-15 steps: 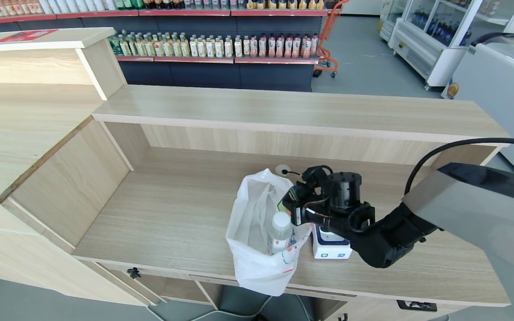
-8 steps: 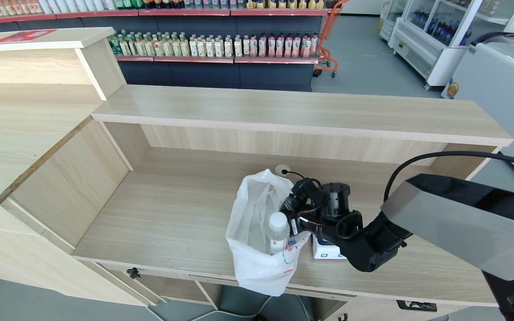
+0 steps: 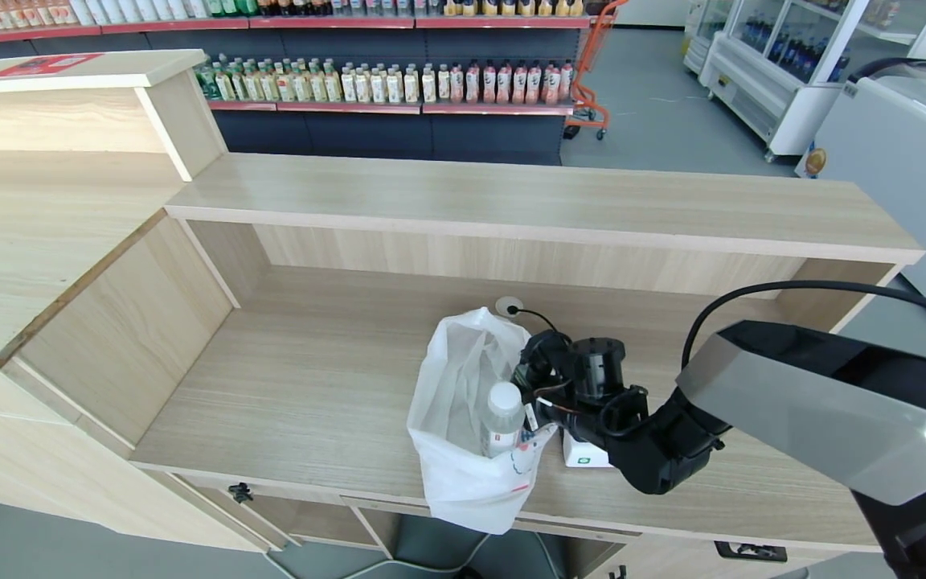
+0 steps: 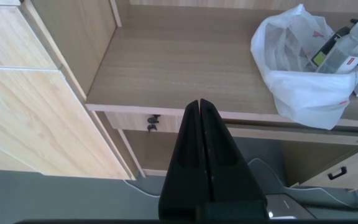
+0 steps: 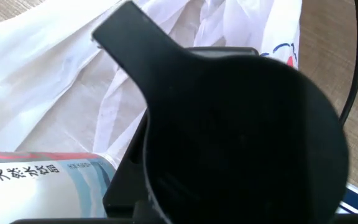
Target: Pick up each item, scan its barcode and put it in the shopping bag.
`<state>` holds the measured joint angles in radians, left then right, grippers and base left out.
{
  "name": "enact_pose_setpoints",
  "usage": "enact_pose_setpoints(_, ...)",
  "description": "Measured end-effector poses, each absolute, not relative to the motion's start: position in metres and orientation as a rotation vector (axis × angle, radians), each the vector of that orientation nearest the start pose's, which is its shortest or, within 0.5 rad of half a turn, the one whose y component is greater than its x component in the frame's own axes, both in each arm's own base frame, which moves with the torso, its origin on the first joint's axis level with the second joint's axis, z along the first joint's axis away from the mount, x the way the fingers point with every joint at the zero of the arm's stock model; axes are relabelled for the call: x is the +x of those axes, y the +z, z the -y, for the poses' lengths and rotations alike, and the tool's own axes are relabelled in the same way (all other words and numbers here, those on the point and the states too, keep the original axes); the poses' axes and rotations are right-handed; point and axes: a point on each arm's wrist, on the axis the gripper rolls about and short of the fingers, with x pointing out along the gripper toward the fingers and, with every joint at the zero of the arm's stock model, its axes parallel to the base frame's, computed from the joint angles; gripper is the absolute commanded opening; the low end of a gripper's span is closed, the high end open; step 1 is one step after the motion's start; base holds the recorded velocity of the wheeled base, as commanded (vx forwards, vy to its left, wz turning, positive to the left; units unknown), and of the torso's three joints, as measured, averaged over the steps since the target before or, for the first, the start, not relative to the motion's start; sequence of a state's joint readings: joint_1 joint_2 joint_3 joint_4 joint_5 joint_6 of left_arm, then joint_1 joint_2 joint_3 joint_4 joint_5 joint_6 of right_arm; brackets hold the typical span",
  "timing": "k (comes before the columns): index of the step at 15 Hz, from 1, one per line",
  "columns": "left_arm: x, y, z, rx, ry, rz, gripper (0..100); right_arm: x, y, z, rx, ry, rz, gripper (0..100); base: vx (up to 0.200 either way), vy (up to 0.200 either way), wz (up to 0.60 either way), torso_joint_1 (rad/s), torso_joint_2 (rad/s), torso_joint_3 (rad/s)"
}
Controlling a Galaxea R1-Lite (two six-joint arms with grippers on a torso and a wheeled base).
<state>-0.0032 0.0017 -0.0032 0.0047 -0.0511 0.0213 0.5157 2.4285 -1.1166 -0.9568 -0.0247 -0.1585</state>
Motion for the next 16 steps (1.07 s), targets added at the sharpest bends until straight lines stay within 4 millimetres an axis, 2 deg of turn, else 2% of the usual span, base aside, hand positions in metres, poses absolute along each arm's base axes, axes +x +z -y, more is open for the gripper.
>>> enact_pose_setpoints(9, -0.023, 0.076, 0.001, 0.021, -0.054, -0.003, 0, 0.38, 0.004, -0.21, -0.297, 0.498, -0.324, 0, 0.0, 0.0, 0.0, 0.0, 0.0, 0.0)
enact_pose_setpoints(10, -0.023, 0.076, 0.001, 0.021, -0.055, -0.003, 0, 0.38, 0.004, -0.21, -0.297, 0.498, -0.326, 100, 0.0, 0.0, 0.0, 0.0, 0.0, 0.0)
enact_pose_setpoints(16, -0.023, 0.076, 0.001, 0.021, -0.054, -0.003, 0, 0.379, 0.016, -0.206, -0.279, 0.491, -0.31, 100, 0.0, 0.0, 0.0, 0.0, 0.0, 0.0)
